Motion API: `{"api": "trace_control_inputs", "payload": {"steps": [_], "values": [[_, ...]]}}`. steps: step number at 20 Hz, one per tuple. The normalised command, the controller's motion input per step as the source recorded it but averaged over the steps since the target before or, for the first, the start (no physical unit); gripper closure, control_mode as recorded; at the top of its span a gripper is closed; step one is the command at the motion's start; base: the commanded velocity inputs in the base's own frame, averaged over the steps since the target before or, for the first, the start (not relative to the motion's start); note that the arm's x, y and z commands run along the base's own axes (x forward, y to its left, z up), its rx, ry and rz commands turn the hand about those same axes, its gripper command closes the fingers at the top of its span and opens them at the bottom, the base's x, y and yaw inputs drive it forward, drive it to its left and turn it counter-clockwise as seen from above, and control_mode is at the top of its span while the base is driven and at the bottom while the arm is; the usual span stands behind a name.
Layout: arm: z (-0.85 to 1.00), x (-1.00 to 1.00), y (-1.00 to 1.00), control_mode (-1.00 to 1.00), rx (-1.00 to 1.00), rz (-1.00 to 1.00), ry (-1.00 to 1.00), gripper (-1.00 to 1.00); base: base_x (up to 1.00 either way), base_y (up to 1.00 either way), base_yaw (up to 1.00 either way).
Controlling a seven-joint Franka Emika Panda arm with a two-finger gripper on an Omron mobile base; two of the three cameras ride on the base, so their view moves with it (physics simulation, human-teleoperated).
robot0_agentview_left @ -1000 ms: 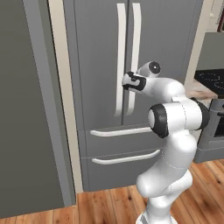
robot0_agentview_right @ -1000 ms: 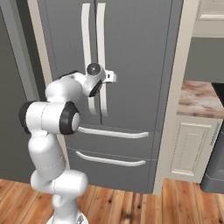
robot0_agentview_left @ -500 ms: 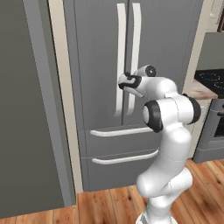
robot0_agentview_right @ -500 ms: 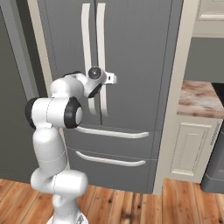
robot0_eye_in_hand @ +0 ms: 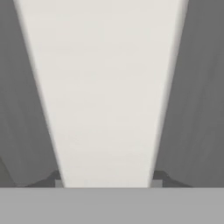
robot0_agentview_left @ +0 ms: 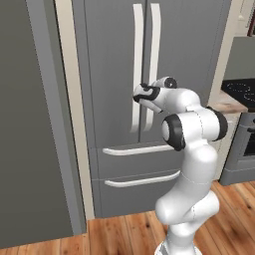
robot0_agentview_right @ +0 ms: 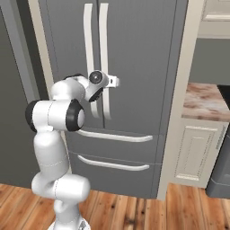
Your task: Take the lemon wedge from the fridge and place it on the plate with fish on the dining counter.
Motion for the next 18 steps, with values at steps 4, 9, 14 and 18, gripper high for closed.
{"api": "trace_control_inputs", "payload": {"steps": [4,9,14,18], "values": [[0.01,-0.30,-0.13,-1.00,0.00,-0.02,0.00,1.00,0.00,0.00,0.00],[0.05,-0.73,-0.50,-1.00,0.01,-0.08,0.00,1.00,0.00,0.00,0.00],[0.11,-1.00,-0.87,-1.00,0.07,-0.14,0.00,1.00,0.00,0.00,0.00],[0.13,-1.00,-1.00,-1.00,0.12,-0.16,0.00,1.00,0.00,0.00,0.00]]}}
